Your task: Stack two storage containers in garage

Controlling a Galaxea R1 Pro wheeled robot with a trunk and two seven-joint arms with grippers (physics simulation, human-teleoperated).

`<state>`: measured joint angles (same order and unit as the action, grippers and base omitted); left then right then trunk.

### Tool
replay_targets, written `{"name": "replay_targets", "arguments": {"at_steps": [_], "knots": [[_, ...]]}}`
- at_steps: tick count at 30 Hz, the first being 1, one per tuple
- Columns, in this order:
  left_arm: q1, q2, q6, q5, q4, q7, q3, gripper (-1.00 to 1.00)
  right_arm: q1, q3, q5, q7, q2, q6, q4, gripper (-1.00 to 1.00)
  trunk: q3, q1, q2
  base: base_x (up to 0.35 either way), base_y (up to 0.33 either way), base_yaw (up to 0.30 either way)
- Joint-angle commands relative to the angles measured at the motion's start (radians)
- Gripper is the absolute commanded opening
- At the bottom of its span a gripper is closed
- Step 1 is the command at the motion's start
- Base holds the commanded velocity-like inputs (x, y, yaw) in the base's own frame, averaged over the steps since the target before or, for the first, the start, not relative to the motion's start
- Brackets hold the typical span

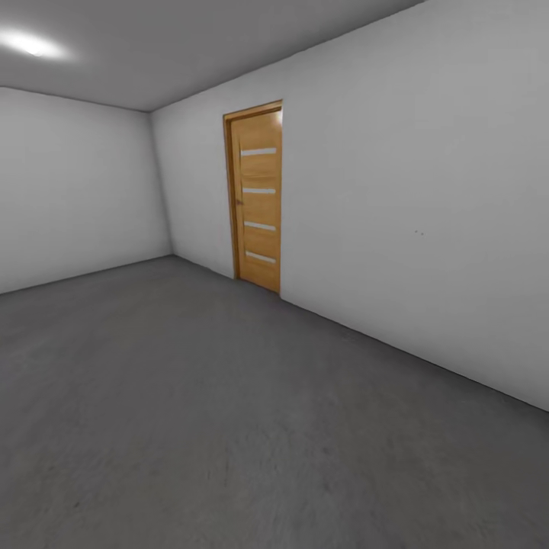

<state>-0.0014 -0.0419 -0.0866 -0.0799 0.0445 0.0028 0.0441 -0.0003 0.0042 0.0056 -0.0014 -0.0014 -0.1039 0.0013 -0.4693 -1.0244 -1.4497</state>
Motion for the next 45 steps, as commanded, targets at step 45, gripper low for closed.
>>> {"name": "replay_targets", "arguments": {"at_steps": [45], "knots": [[0.000,0.000,-0.002,-0.008,0.000,0.000,0.003,1.00,-0.001,0.000,0.000,0.000,0.000,-0.003,0.000,1.00,-0.001,-0.001,0.000,0.321,0.000,0.000]]}}
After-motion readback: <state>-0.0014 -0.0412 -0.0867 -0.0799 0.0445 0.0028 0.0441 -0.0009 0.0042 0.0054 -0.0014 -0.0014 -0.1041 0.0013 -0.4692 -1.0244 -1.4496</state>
